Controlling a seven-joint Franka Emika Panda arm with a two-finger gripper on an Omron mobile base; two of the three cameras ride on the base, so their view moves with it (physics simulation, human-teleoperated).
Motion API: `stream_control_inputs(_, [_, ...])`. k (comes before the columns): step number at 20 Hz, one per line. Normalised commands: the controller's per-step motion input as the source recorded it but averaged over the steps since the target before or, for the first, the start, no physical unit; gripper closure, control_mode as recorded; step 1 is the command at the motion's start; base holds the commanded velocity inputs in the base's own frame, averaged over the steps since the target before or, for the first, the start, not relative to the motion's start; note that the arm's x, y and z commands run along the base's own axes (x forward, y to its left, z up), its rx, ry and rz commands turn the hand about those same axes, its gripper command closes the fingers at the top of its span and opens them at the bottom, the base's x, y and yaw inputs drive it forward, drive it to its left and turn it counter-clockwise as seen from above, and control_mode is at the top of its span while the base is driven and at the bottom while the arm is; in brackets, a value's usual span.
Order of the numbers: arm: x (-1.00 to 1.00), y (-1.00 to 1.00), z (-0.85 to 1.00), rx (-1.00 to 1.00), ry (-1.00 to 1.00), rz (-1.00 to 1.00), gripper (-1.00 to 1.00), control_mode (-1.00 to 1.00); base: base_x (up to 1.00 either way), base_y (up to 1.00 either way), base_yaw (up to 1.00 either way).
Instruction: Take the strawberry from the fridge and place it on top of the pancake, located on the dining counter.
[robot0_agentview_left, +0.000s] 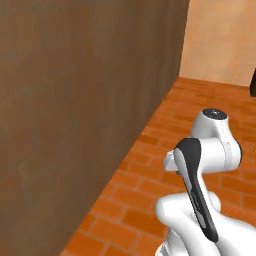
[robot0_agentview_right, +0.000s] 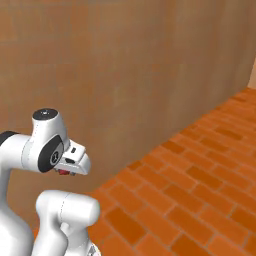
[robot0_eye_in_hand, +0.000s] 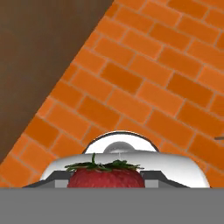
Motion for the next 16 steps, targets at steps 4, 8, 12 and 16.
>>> stream_control_inputs(4, [0.00, 0.00, 0.00, 0.00, 0.00, 0.00, 1.00, 1.00, 0.31, -0.12, -0.81])
stream_control_inputs(8, [0.00, 0.00, 0.00, 0.00, 0.00, 0.00, 1.00, 1.00, 0.32, -0.08, -0.82])
stream_control_inputs(12, [0.00, 0.00, 0.00, 0.00, 0.00, 0.00, 1.00, 1.00, 0.76, 0.13, -0.72])
stream_control_inputs(16, [0.00, 0.00, 0.00, 0.00, 0.00, 0.00, 1.00, 1.00, 1.00, 0.56, -0.62])
